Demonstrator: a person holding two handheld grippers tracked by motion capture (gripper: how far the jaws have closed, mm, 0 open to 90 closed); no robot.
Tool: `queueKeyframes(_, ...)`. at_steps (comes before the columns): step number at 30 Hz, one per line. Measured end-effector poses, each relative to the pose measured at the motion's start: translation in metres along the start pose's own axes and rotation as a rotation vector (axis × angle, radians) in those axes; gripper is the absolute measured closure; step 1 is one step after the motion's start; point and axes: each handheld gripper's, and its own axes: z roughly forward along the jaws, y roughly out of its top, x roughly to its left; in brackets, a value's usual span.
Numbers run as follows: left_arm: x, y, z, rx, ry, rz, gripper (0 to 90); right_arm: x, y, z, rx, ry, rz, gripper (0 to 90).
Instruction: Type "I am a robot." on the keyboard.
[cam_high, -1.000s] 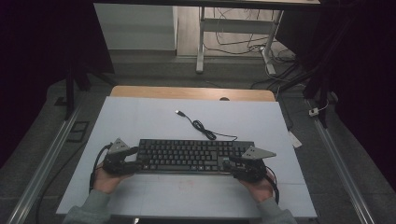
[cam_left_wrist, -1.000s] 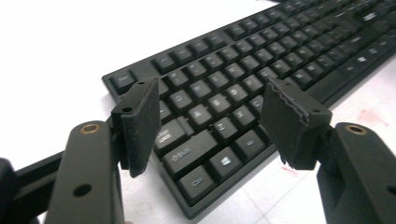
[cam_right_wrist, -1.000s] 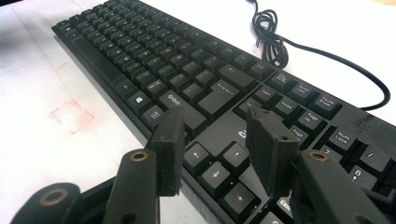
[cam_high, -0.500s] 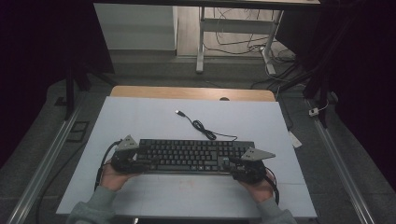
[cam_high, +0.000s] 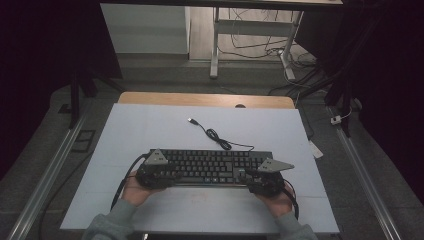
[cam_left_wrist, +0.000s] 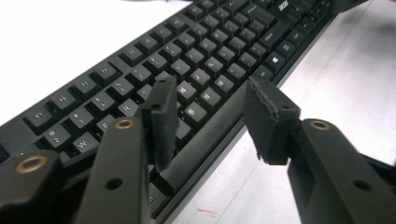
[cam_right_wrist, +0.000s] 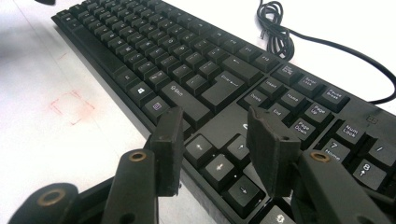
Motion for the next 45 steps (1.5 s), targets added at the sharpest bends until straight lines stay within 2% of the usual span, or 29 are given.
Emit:
queueKeyframes(3, -0.002, -0.002, 0.005, 0.015, -0.005, 0.007, 62.2, 0.000, -0.001, 0.001, 0.006, 0.002, 0.003, 56.6)
queueKeyframes(6, -0.003, -0.002, 0.009, 0.025, -0.008, 0.015, 73.5, 0.000, -0.001, 0.001, 0.007, 0.002, 0.002, 56.6)
queueKeyframes(8, -0.004, -0.003, 0.013, 0.049, -0.023, 0.032, 82.7, 0.000, -0.001, 0.000, 0.007, 0.001, 0.000, 56.6)
queueKeyframes(10, -0.005, -0.004, 0.015, 0.063, -0.023, 0.041, 88.1, 0.000, -0.001, 0.000, 0.007, 0.000, 0.002, 56.6)
queueKeyframes(16, -0.005, -0.006, 0.021, 0.074, 0.000, 0.044, 88.4, 0.000, -0.001, 0.000, 0.005, -0.003, 0.002, 56.6)
queueKeyframes(35, -0.005, -0.008, 0.035, 0.119, 0.019, 0.057, 88.4, 0.000, -0.003, 0.001, 0.015, -0.009, -0.004, 56.5)
queueKeyframes(39, -0.006, -0.009, 0.037, 0.132, 0.036, 0.061, 88.6, 0.000, -0.003, 0.002, 0.012, -0.008, 0.000, 56.5)
queueKeyframes(44, -0.007, -0.008, 0.035, 0.113, 0.038, 0.076, 88.5, -0.001, -0.003, 0.002, 0.017, -0.009, -0.001, 56.4)
queueKeyframes(45, -0.007, -0.007, 0.031, 0.087, 0.034, 0.072, 88.5, -0.001, -0.003, 0.001, 0.015, -0.009, 0.001, 56.4)
